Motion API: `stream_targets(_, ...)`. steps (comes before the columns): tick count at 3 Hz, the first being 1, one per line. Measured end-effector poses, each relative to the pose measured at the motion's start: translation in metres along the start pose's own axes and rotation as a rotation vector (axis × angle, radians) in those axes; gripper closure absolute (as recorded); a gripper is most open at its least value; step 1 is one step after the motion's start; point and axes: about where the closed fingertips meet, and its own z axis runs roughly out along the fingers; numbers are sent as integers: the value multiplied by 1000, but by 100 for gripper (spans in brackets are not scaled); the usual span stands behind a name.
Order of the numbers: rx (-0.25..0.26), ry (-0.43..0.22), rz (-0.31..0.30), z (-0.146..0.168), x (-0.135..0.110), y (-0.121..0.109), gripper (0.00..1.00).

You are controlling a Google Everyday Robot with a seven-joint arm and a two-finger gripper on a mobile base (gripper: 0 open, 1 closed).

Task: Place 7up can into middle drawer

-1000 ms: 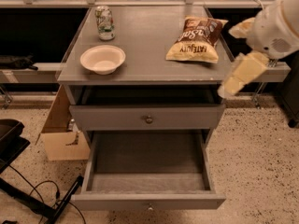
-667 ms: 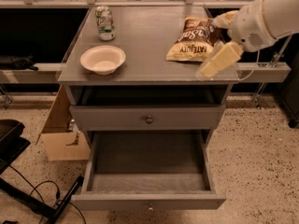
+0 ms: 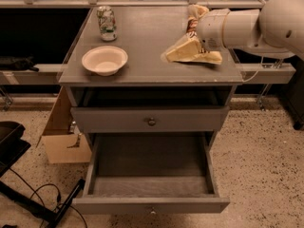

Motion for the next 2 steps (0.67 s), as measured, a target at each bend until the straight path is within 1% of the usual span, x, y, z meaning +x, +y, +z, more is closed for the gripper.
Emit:
stream_targets(1,-6,0,0,1,0,1,0)
stream_targets(2,-21,-36,-1,17,-6,-6,0)
